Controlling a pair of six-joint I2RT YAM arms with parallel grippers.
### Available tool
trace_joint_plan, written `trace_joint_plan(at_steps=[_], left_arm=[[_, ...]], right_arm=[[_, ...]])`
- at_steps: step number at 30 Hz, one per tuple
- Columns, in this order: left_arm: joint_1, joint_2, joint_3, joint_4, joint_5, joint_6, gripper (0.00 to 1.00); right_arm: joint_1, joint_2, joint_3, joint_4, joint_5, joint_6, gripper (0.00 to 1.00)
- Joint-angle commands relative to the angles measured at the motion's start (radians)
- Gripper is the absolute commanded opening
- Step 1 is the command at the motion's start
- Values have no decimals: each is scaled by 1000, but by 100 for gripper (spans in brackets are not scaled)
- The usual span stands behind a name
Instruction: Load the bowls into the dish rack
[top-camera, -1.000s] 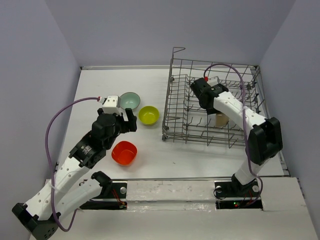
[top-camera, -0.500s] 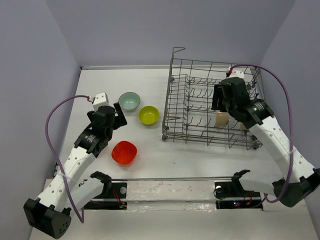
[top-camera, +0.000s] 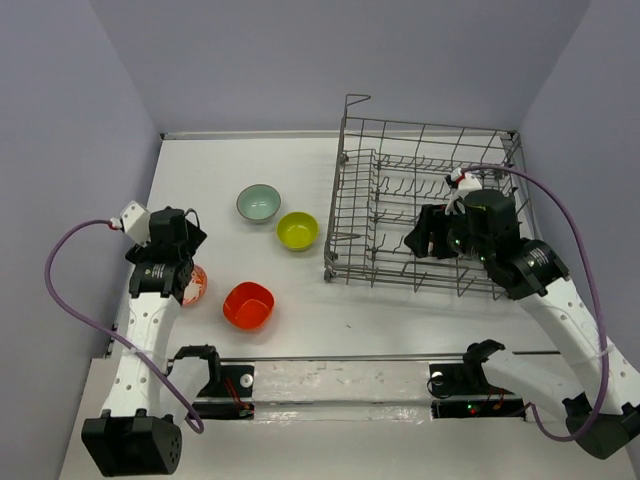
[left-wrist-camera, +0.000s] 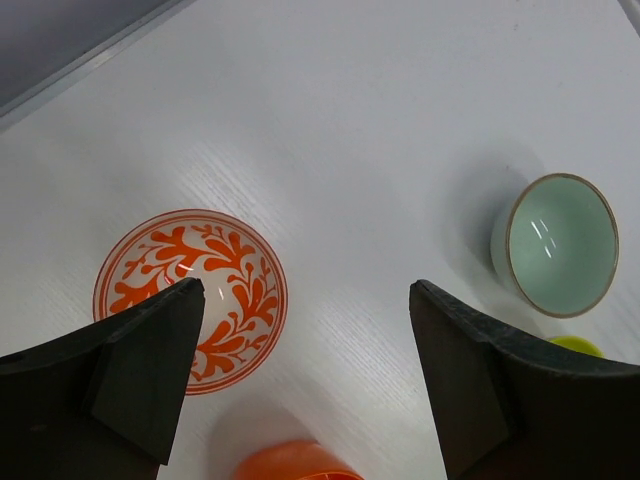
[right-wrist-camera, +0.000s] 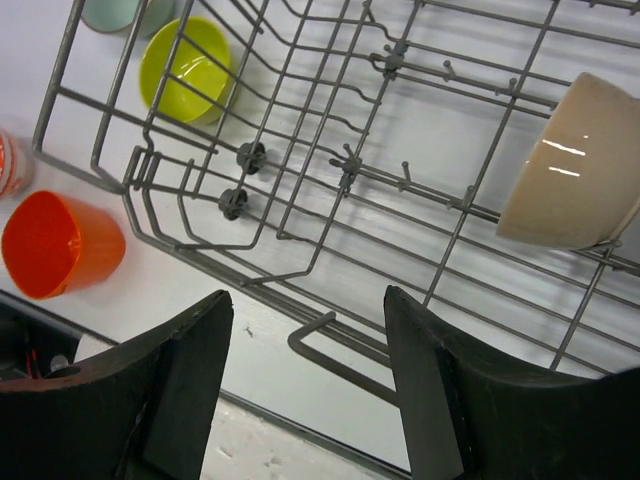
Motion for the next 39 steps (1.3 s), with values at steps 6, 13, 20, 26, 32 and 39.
trace_joint_plan(at_steps=[6, 13, 20, 26, 32, 39], left_arm=[[190, 57, -78, -62, -34, -244, 92], [329, 140, -166, -52, -69, -337, 91], [369, 161, -207, 0, -54, -331, 91], [383, 226, -259, 97, 0, -309, 89], [385, 264, -289, 166, 28, -286, 75], [383, 280, -287, 220, 78, -237, 44]], right_arm=[[6, -70, 13, 67, -122, -3, 69], [6, -55, 1, 66, -130, -1, 69], [6, -15, 15, 63, -127, -3, 69], [6, -5, 10, 61, -100, -5, 69], [6, -8, -4, 60, -69, -8, 70], [6, -5, -4, 60, -63, -11, 70]])
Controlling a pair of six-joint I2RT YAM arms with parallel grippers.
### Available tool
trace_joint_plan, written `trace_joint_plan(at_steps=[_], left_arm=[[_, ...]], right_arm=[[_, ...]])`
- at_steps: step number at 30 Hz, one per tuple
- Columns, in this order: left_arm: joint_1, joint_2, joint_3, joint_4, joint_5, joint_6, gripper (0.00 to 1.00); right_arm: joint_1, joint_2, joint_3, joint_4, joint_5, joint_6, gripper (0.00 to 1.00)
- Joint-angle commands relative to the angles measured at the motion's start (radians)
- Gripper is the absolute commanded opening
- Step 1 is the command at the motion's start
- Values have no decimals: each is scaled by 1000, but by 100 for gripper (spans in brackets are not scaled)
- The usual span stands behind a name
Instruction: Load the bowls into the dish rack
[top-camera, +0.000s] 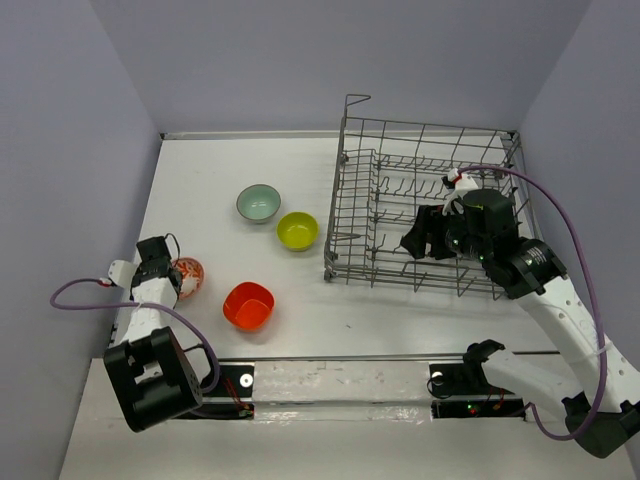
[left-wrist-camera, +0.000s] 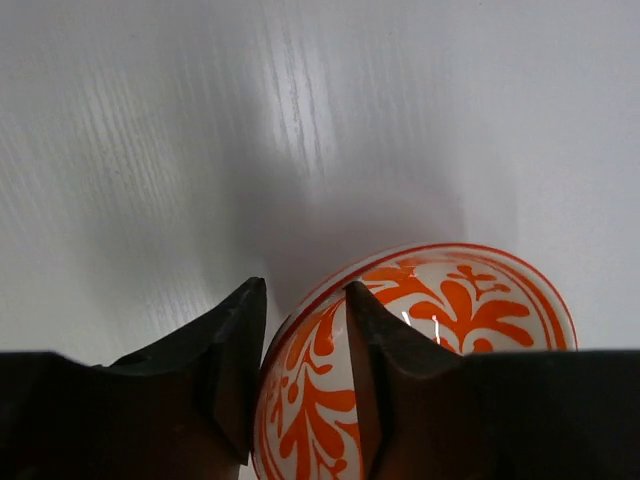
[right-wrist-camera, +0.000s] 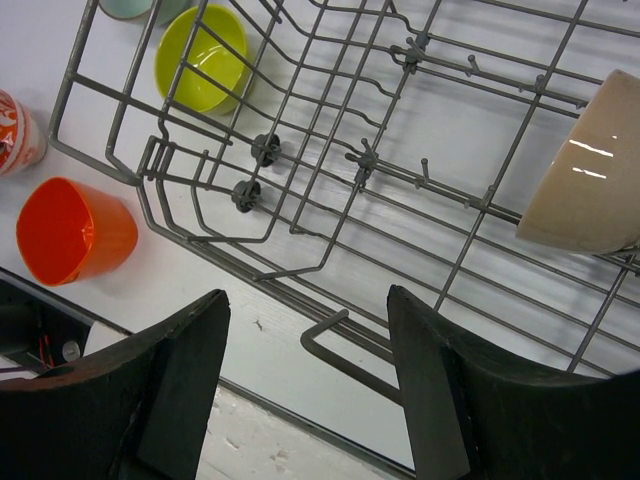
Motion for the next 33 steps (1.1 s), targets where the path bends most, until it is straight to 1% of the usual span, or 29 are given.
trace_joint_plan(at_steps=[1, 2, 3, 4, 5, 6, 9, 15, 20, 27, 31, 33], left_arm=[[7, 10, 8, 66, 20, 38, 33], [7, 15, 17, 71, 31, 61, 27], [7, 30, 34, 81, 52, 75, 14], [7, 39, 34, 82, 68, 88, 7], [7, 47, 54, 89, 83, 101, 2], [7, 65, 69, 88, 113, 127, 0], [5, 79, 120, 74, 158, 157, 0], [5, 44, 188, 85, 241, 238, 0], [5, 23, 220, 80, 273, 304, 0], [-1, -52, 281, 63, 344, 371, 0], [-41, -94, 367, 28, 353, 428, 0], [-96, -117, 404, 13, 332, 442, 0]], right_arm=[[6, -7, 8, 50, 19, -12, 70], [6, -4, 7, 50, 19, -13, 70], [6, -2, 7, 50, 19, -12, 70], [6, -1, 7, 48, 20, -12, 70], [6, 1, 8, 50, 24, -12, 70], [6, 2, 10, 48, 27, -12, 70], [6, 4, 16, 44, 40, -12, 70], [6, 2, 21, 36, 62, -13, 70], [6, 2, 21, 33, 65, -6, 70], [6, 25, 56, 27, 48, 7, 71], [6, 54, 106, 24, 24, 20, 71], [6, 67, 134, 19, 14, 25, 71]])
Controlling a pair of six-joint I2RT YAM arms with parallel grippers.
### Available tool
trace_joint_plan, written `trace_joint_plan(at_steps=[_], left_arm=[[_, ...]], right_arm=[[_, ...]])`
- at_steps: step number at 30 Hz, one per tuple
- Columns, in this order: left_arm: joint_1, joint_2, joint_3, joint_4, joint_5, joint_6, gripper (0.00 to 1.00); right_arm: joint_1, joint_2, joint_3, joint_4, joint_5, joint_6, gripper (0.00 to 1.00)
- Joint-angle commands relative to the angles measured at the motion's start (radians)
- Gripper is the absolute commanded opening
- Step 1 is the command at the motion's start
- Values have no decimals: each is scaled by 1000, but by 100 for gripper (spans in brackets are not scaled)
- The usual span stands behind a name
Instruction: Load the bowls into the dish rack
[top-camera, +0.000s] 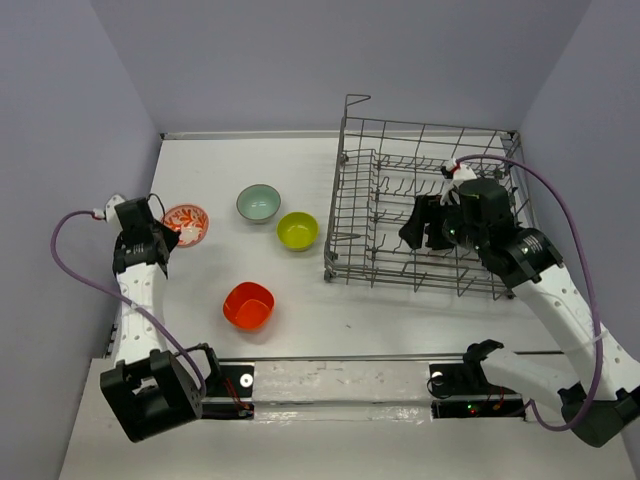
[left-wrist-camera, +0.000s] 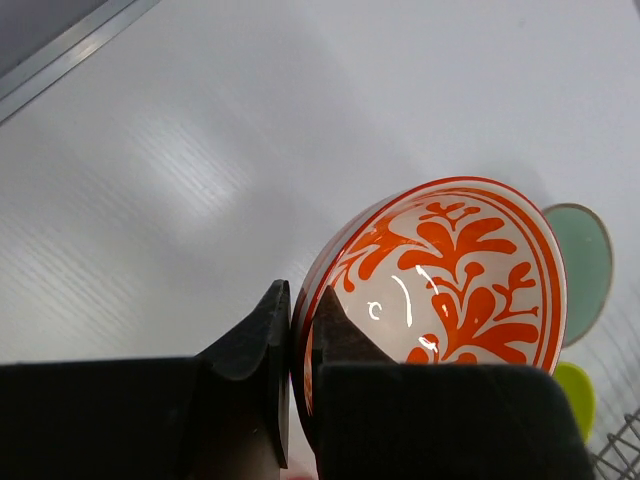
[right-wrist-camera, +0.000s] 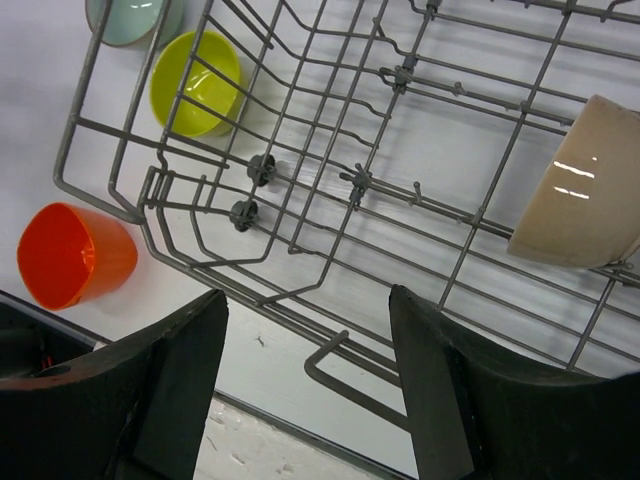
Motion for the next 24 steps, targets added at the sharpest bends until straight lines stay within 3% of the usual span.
trace_joint_plan(at_steps=[1, 14, 17, 20, 24], left_arm=[[-86, -80, 133, -2, 12, 63, 0], [-689, -20, 578, -213, -241, 68, 0], [-805, 26, 659, -250, -313, 57, 0], [-993, 88, 756, -298, -413, 40, 0], [-1116, 216, 882, -349, -517, 29, 0]], right_arm=[[6, 19, 85, 24, -27, 20, 72], [15, 165, 350, -39, -110, 49, 68], [15, 194, 392, -45, -118, 49, 68], [25, 214, 426, -54, -116, 50, 68], [25, 236, 469, -64, -107, 49, 68]])
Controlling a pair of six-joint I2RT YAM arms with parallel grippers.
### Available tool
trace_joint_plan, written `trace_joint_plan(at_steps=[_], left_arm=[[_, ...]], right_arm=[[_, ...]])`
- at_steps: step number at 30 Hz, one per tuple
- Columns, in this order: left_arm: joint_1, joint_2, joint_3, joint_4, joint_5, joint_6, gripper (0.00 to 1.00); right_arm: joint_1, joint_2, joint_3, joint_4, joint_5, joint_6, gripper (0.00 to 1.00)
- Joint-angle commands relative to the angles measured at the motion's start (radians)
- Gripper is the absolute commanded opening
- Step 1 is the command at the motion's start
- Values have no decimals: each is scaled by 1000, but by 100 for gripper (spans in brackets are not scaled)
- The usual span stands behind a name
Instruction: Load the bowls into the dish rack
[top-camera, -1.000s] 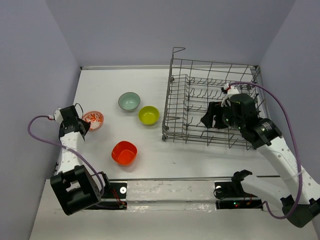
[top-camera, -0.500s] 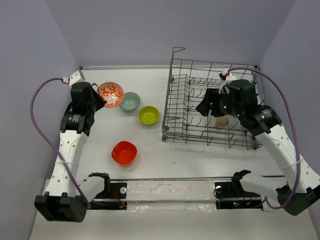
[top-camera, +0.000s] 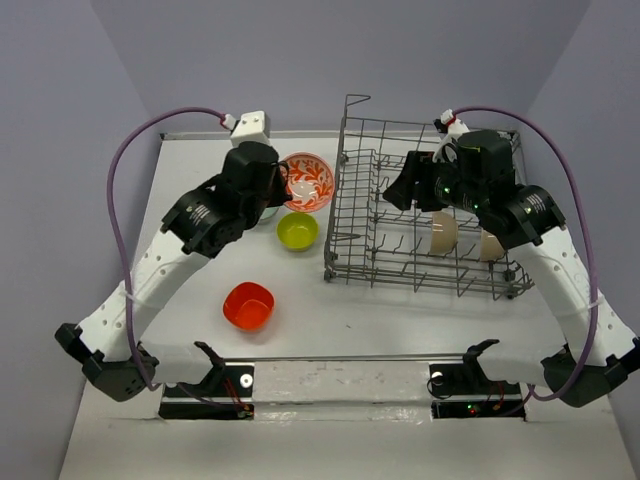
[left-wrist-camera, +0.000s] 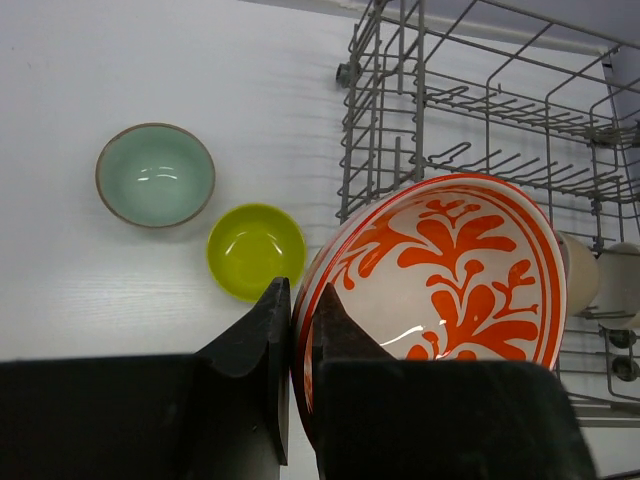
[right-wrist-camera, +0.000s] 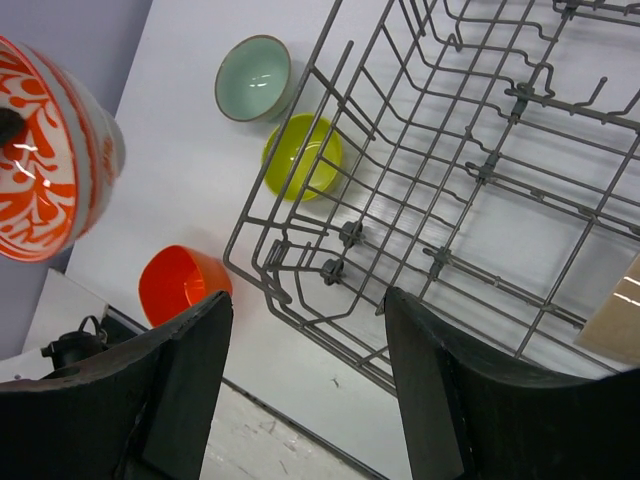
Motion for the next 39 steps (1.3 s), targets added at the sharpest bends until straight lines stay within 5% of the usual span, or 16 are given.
trace_joint_plan(at_steps=[1, 26, 35, 39], left_arm=[[-125, 79, 143, -29, -163, -27, 0], [-314, 411, 482, -79, -220, -41, 0], [-338, 420, 478, -61, -222, -45, 0], [-344, 431, 479, -55, -219, -45, 0]], right_arm=[[11, 10, 78, -10, -13, 5, 68], [11, 50, 46, 24, 30, 0, 65], [11, 67, 15, 62, 41, 5, 55], [11, 63, -6, 84, 42, 11, 41]])
